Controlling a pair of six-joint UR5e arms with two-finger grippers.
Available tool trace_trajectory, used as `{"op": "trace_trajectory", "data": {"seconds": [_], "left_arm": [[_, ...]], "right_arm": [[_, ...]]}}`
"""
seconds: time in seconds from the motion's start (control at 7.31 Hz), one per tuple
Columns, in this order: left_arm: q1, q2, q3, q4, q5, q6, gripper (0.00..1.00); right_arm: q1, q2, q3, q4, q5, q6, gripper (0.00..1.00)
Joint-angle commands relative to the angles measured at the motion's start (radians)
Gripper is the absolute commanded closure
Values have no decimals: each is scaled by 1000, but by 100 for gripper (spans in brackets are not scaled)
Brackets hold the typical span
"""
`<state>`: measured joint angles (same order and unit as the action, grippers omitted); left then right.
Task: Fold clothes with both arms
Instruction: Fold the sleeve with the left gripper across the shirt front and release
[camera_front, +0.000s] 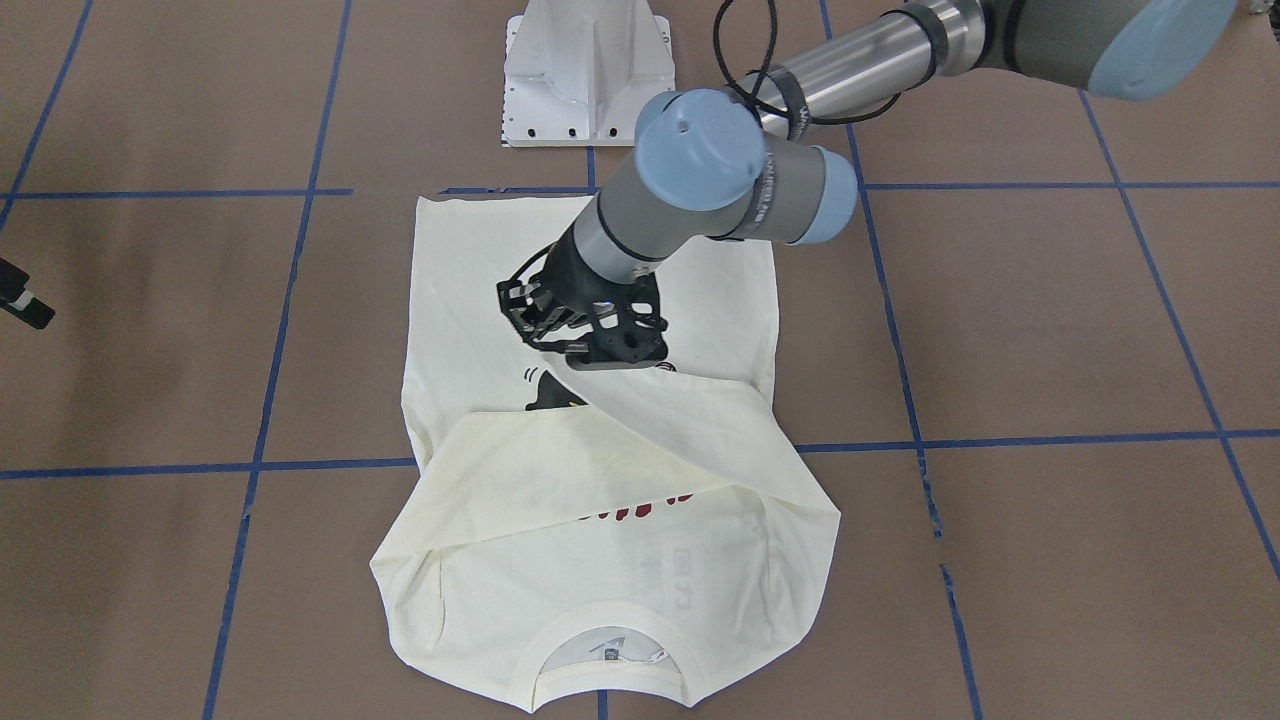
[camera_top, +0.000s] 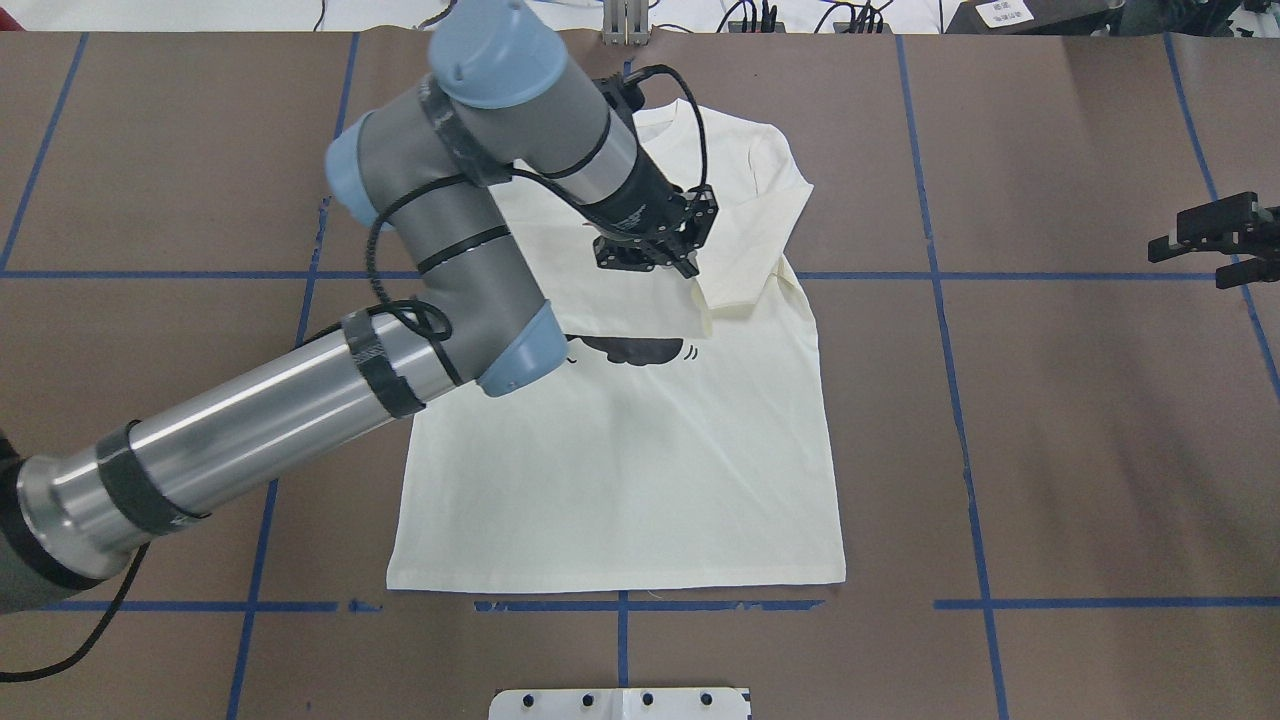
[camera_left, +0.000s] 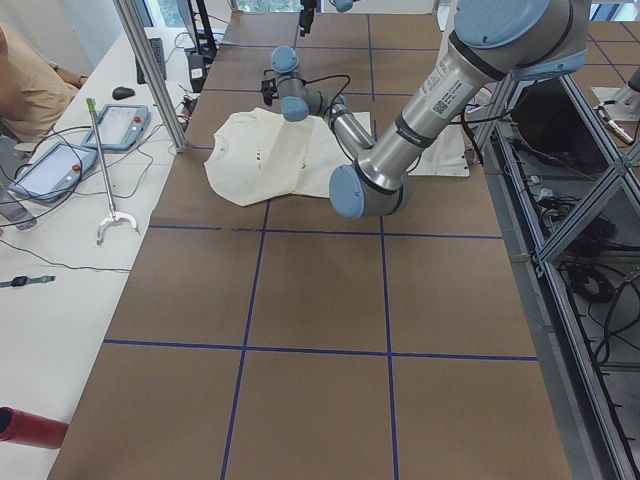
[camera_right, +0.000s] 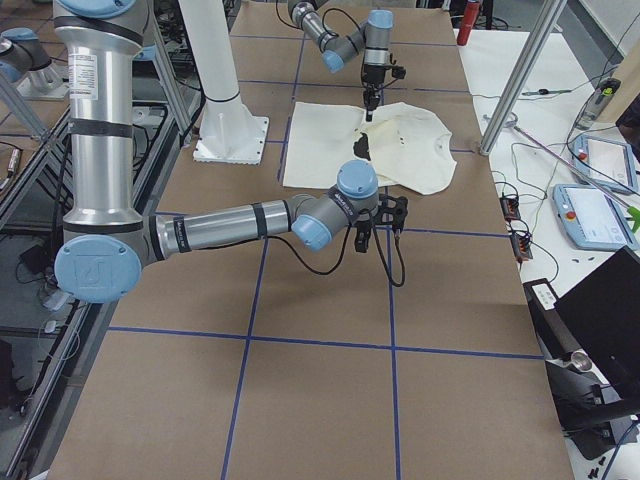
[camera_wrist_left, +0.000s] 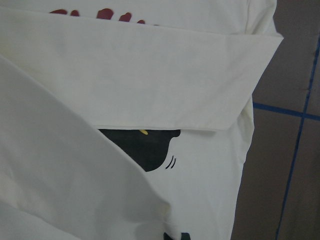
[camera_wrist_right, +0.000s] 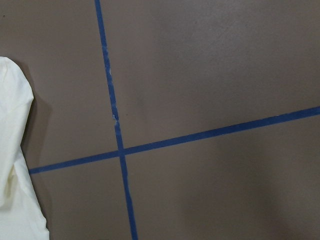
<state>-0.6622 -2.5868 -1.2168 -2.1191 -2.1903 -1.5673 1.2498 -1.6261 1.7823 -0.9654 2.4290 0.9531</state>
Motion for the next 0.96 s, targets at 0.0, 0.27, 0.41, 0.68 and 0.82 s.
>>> {"op": "trace_trajectory", "data": {"seconds": [0.0,0.27,0.41,0.68,0.82], "left_arm": [[77,-109,284,-211,168,-20,100],[81,-157,401,-323,210,-109,53],[81,-202,405,-321,210,-182,54],[95,-158,401,-321,207,-185,54],[87,-110,346,-299,114,-188,54]], "right_arm": [[10,-17,5,22,10,-4,0],[10,-17,8,22,10,-2,0],[8,-17,6,22,10,-1,0],[5,-5,-1,22,5,3,0],[-15,12,5,23,2,39,0]]}}
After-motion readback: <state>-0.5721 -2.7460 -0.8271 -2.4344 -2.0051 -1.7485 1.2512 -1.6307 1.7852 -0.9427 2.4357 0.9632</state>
